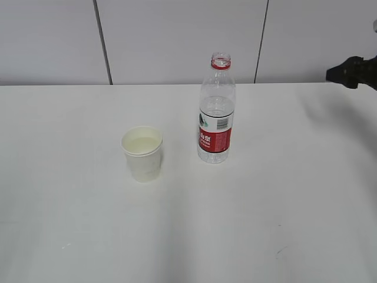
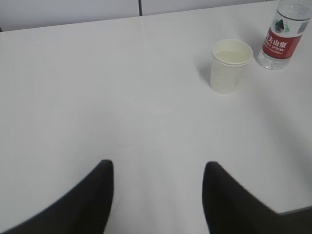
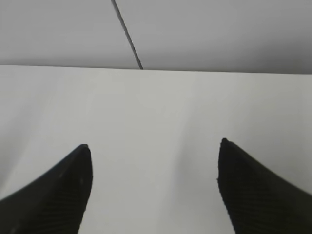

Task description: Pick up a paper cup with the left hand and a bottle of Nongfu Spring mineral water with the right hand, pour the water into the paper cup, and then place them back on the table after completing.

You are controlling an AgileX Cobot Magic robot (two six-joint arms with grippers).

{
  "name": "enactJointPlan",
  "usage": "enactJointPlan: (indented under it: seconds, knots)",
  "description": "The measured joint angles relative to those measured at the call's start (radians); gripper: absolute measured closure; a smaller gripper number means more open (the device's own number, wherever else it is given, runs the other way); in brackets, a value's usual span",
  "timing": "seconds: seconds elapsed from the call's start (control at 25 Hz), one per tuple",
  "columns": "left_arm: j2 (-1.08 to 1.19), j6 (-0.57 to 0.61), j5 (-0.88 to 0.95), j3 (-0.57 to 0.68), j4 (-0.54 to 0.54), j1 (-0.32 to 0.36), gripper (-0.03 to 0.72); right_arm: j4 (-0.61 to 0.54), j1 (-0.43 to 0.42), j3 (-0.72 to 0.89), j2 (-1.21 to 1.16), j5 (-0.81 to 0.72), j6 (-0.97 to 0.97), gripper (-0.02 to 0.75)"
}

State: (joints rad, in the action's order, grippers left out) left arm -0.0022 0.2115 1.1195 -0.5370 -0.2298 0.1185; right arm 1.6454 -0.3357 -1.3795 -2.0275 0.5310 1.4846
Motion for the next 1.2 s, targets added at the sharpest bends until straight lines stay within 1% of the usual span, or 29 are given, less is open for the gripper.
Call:
enactJointPlan:
  seconds: [0.12,0.2,0.32,0.44,0.56,0.64,0.8,0.96,1.08,1.2]
  knots:
    - [0.000,0.000,0.000,0.000,0.000,0.000,0.314,-0.185,0.012,0.175,0.103,-0.066,-0.187,0.146]
    - [0.000,0.000,0.000,0.000,-0.001,0.000,0.314,-0.284,0.022,0.281,0.176,-0.105,-0.290,0.146]
    - [0.000,0.000,0.000,0.000,-0.001,0.000,0.314,-0.391,0.055,0.425,0.295,-0.147,-0.416,0.146]
    - [0.000,0.000,0.000,0.000,-0.001,0.000,0.314,-0.495,0.117,0.549,0.403,-0.189,-0.516,0.146]
    - [0.000,0.000,0.000,0.000,-0.001,0.000,0.314,-0.636,0.176,0.660,0.491,-0.234,-0.625,0.146]
    - [0.000,0.000,0.000,0.000,-0.001,0.000,0.314,-0.716,0.211,0.715,0.539,-0.281,-0.658,0.146]
    - [0.000,0.000,0.000,0.000,-0.001,0.000,0.314,-0.843,0.285,0.773,0.649,-0.412,-0.720,0.146]
    - [0.000,0.000,0.000,0.000,-0.001,0.000,0.314,-0.988,0.345,0.783,0.770,-0.593,-0.828,0.146]
    - [0.000,0.000,0.000,0.000,-0.001,0.000,0.314,-1.106,0.374,0.785,0.864,-0.740,-0.934,0.146]
    - [0.000,0.000,0.000,0.000,-0.001,0.000,0.314,-1.196,0.383,0.785,0.960,-0.885,-1.047,0.146]
